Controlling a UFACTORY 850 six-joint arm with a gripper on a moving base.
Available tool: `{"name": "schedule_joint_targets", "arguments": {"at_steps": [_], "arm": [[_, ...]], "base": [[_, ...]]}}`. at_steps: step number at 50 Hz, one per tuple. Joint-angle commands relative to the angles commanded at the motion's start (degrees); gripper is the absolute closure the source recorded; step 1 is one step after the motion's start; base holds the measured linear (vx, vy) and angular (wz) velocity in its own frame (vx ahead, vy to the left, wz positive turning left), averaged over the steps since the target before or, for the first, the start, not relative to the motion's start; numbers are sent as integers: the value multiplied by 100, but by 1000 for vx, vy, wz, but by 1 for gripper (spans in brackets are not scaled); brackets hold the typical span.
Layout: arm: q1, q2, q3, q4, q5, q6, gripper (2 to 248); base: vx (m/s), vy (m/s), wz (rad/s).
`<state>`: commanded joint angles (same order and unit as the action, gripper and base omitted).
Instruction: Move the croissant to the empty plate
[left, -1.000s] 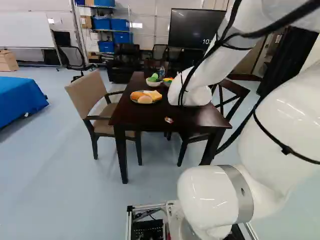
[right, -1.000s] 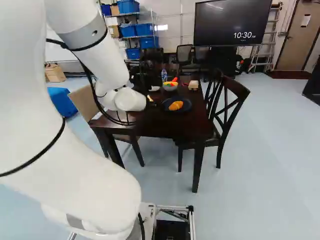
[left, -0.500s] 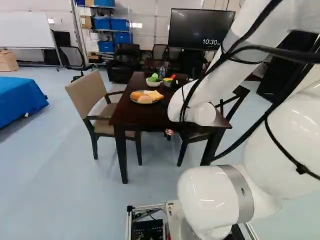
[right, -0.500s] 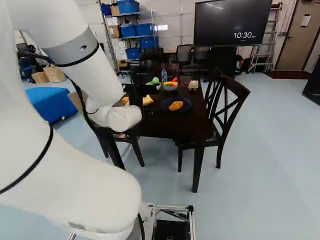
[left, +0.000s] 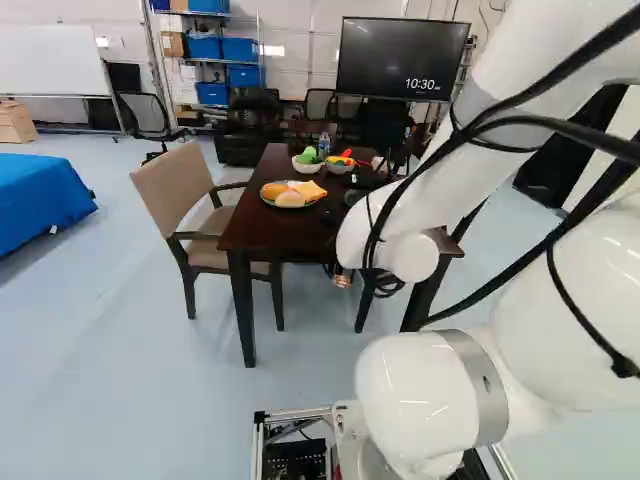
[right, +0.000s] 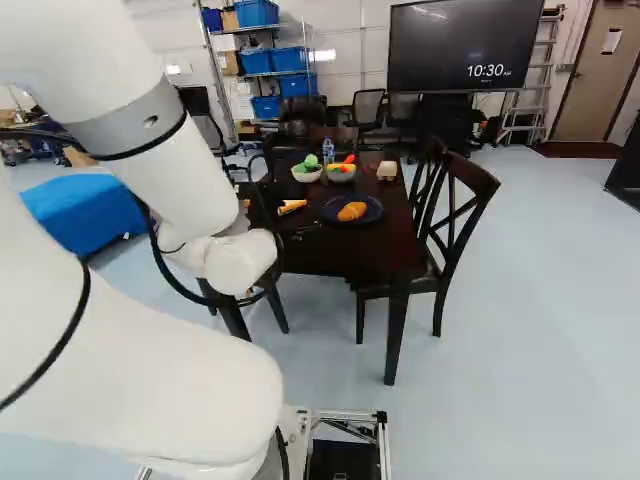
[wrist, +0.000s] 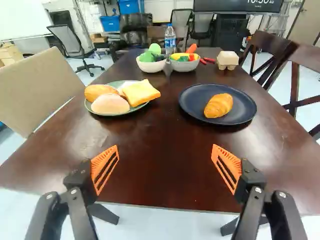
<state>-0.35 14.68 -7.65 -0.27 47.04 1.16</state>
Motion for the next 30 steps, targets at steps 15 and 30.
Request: {"name": "schedule_joint_targets", "arguments": {"at_steps": [15, 30], "arm": [[26, 99, 199, 20, 222, -87, 3], [35, 132, 265, 27, 296, -116, 3]], "base": [[0, 0, 0], [0, 0, 0]]}}
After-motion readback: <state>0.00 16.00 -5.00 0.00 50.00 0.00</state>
